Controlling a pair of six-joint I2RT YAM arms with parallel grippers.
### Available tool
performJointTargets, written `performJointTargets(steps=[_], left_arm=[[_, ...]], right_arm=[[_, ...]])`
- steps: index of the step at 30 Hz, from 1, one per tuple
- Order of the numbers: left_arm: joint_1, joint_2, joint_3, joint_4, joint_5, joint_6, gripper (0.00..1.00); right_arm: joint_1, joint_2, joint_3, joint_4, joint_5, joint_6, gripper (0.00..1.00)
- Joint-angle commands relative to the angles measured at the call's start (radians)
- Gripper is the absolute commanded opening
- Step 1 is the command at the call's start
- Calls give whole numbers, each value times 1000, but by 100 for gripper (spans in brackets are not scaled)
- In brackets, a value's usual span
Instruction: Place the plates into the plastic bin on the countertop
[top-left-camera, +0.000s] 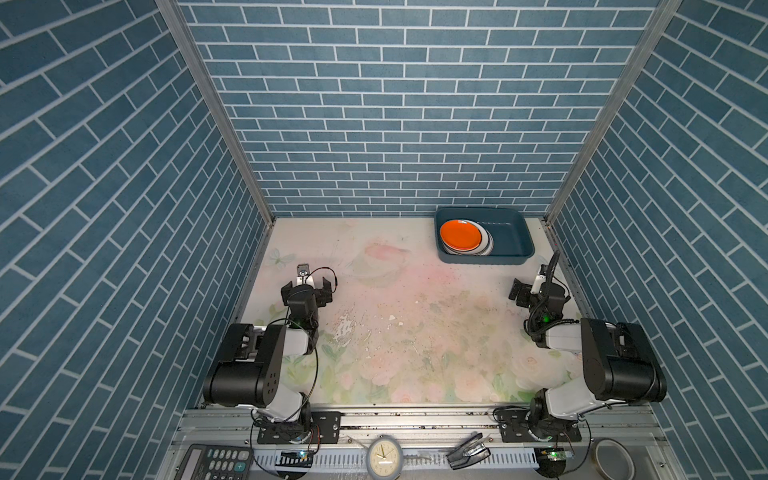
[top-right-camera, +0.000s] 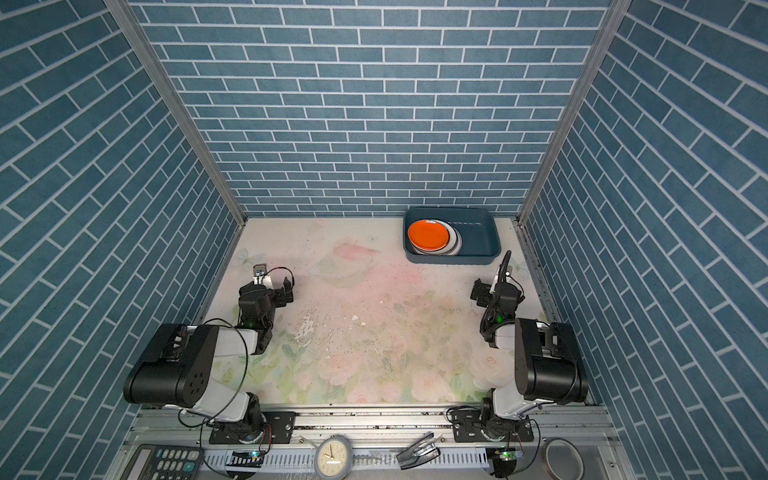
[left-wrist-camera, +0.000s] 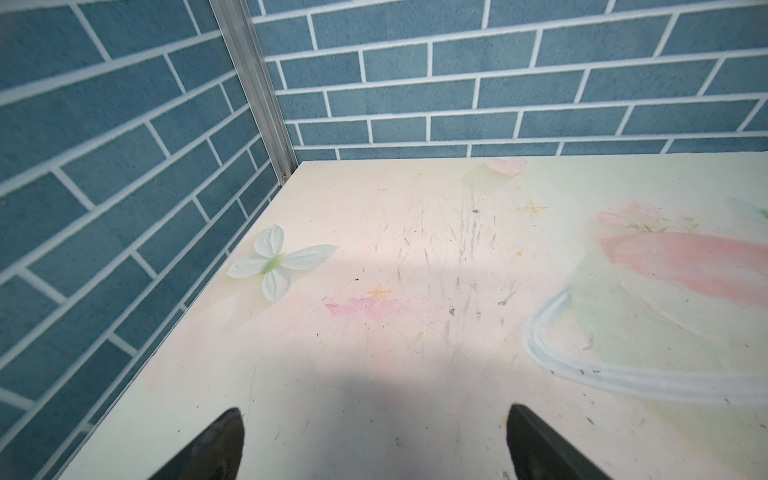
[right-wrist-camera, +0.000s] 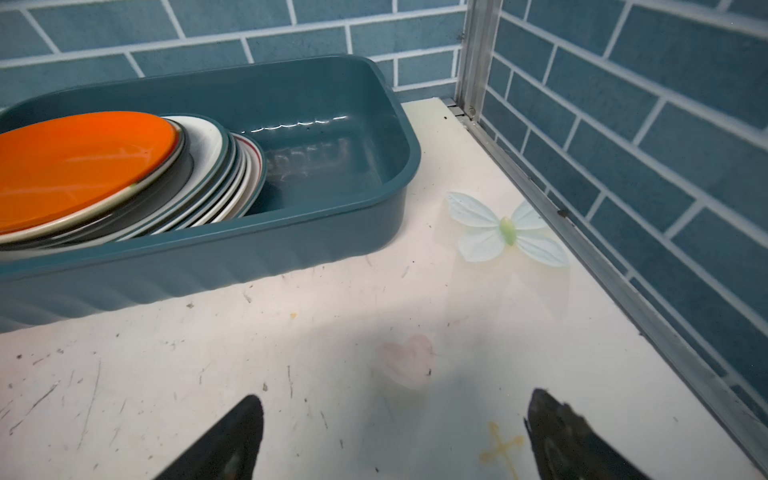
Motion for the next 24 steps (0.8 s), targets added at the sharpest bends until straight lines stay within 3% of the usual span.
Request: performJointTargets(steps=[1,24], left_arm=[[5,3,9,-18,8,7,100],[5,4,10,-19,7,7,99]], right_arm=[[-4,2,-7,31,-44,-42,99],[-2,6,-10,48,-19,-42,99]])
